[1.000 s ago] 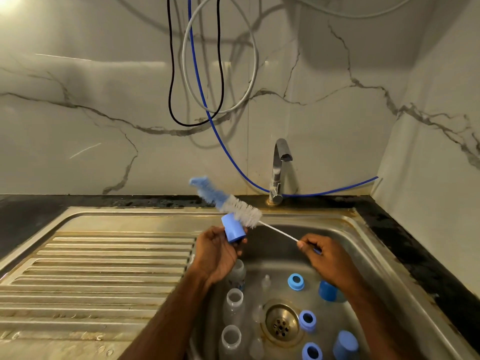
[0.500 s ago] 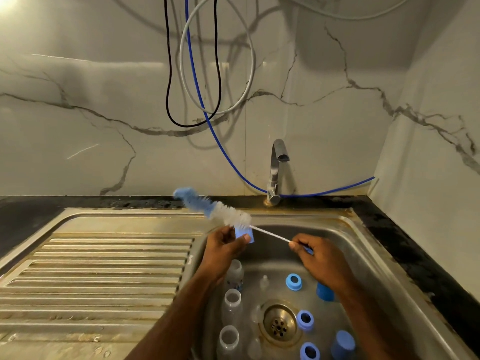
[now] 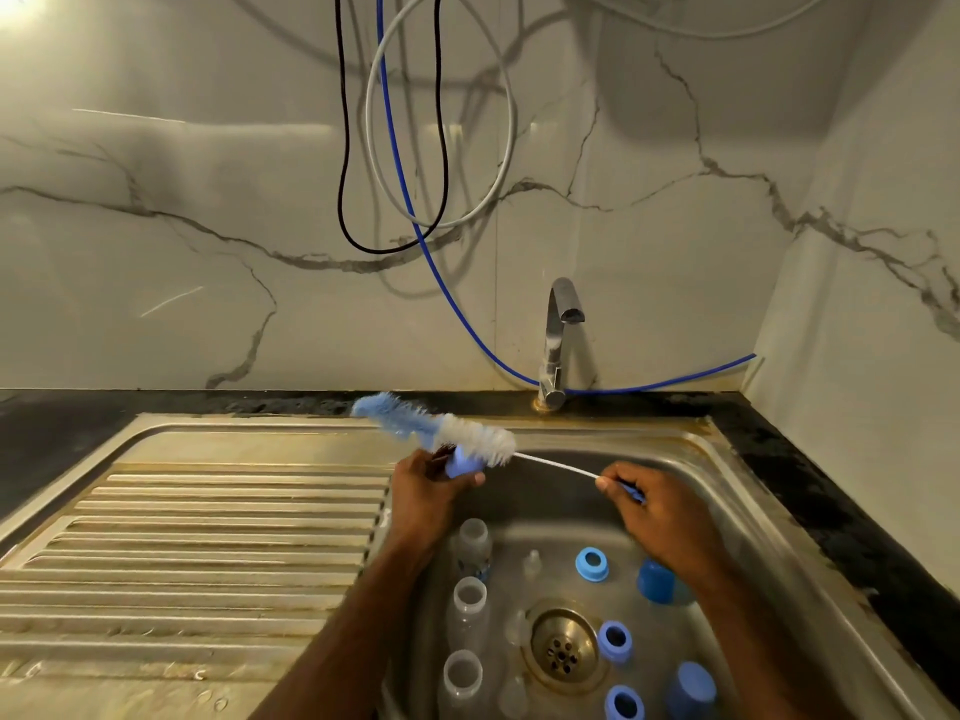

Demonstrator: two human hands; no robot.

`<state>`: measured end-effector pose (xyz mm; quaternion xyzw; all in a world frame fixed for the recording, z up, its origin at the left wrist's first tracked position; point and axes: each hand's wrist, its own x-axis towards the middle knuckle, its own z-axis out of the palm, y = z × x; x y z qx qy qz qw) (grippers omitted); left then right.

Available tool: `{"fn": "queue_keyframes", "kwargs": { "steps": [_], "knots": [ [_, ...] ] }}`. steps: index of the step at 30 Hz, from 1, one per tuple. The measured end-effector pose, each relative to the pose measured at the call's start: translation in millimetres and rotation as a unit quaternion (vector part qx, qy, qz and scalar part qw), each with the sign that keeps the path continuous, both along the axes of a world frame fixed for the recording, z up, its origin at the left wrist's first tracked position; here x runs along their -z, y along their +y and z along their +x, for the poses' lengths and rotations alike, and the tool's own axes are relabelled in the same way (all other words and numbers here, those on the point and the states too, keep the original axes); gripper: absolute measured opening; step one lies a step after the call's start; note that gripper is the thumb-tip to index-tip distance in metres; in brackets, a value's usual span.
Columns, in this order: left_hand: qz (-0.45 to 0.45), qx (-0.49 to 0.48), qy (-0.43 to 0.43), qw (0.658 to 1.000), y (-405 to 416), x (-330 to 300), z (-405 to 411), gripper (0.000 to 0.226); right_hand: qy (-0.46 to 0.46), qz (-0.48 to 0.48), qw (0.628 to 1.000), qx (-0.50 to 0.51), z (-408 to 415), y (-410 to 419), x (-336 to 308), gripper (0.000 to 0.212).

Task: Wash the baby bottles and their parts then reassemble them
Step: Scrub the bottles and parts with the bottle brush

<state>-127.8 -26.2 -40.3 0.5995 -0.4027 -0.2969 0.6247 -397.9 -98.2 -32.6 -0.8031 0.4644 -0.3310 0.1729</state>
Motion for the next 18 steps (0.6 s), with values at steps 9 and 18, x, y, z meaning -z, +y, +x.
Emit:
{"fn": "queue_keyframes", "kwargs": {
  "steps": [9,18],
  "knots": [
    [-0.023,0.000,-0.082,0.996,0.9,2.4,7.3,0.048,-0.008,0.035,0.999,-0.032,2.1,-0.3,3.9,0.014],
    [-0.030,-0.011,-0.086,0.996,-4.7,2.4,13.4,0.051,-0.009,0.050,0.999,-0.009,-17.2,-6.7,3.4,0.016]
  ]
}}
